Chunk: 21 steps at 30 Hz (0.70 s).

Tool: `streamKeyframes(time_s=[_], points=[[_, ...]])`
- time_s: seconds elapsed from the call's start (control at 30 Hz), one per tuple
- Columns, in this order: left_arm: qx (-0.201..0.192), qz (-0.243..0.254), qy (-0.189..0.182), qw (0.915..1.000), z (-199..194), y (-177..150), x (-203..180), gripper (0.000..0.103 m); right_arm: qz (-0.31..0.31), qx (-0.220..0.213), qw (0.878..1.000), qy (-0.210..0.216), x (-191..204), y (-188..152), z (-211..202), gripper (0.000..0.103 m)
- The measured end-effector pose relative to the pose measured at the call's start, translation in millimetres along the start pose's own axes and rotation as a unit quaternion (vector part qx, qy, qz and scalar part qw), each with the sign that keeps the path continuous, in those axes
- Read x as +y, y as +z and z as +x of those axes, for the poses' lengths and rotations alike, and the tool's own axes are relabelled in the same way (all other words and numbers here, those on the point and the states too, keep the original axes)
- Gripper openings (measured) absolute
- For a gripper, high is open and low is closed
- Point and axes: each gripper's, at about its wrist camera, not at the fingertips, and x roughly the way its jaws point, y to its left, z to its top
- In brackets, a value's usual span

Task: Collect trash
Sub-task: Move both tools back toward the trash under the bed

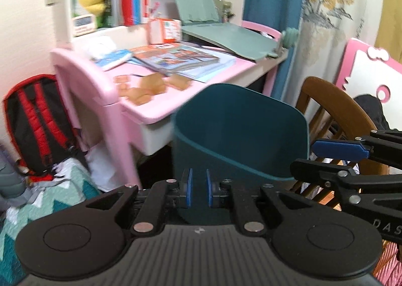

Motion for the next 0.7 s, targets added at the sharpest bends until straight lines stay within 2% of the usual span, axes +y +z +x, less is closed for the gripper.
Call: streamKeyframes(time_s=[0.07, 0.1, 0.13, 0.2, 0.3, 0.43, 0.57, 0.7], points=[[-0.008, -0.011, 0.009, 0.9999, -16, -8, 12, 0.021, -0.008, -0.003, 1.0, 0.015, 16, 0, -3, 0.038], [-0.012, -0.017, 0.014, 0.9997, -25, -13, 19, 0.034, -0.013, -0.005, 1.0, 0.022, 25, 0, -5, 0.038], [-0.018, -0.022, 0.019, 0.9994, -33, -17, 26, 0.052, -0.018, -0.006, 0.999, 0.029, 33, 0, -6, 0.038], [-0.032, -0.028, 0.034, 0.9985, -50, -29, 38, 0.069, -0.028, -0.008, 0.998, 0.046, 52, 0, -7, 0.038], [-0.038, -0.038, 0.051, 0.9972, -73, -47, 58, 0.069, -0.041, -0.008, 0.996, 0.075, 83, 1, -5, 0.038], [-0.044, -0.052, 0.081, 0.9944, -104, -76, 87, 0.08, -0.048, 0.0, 0.993, 0.112, 124, -3, 3, 0.039], [-0.044, -0.079, 0.1, 0.9909, -130, -106, 118, 0.08, -0.045, 0.016, 0.987, 0.154, 160, -10, 16, 0.04], [-0.04, -0.104, 0.129, 0.9853, -152, -140, 149, 0.088, -0.041, 0.035, 0.978, 0.201, 193, -23, 29, 0.045]])
